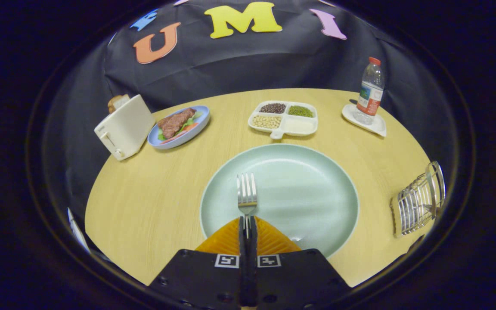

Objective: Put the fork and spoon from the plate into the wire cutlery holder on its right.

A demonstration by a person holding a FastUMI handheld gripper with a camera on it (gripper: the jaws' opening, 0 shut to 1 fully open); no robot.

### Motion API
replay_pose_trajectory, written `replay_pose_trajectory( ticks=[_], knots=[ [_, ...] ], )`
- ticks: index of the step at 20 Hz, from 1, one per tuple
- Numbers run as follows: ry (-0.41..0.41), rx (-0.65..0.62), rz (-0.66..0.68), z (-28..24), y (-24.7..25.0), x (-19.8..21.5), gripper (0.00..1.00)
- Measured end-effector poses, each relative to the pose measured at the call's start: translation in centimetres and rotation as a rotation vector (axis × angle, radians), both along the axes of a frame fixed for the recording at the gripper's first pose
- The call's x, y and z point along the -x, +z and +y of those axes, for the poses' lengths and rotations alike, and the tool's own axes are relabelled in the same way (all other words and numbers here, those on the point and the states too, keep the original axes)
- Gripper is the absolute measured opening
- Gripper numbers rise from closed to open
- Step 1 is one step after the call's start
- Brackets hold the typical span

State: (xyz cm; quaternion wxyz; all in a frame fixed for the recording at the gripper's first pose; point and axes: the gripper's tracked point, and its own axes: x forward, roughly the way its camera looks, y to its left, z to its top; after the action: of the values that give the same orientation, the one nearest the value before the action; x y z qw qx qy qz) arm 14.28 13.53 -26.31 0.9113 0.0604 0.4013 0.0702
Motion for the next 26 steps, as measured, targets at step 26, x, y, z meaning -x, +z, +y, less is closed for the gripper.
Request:
replay_pose_trajectory(
  ticks=[26],
  knots=[
    [-0.211,0.013,-0.350,-26.1,17.1,10.2,0.00]
  ],
)
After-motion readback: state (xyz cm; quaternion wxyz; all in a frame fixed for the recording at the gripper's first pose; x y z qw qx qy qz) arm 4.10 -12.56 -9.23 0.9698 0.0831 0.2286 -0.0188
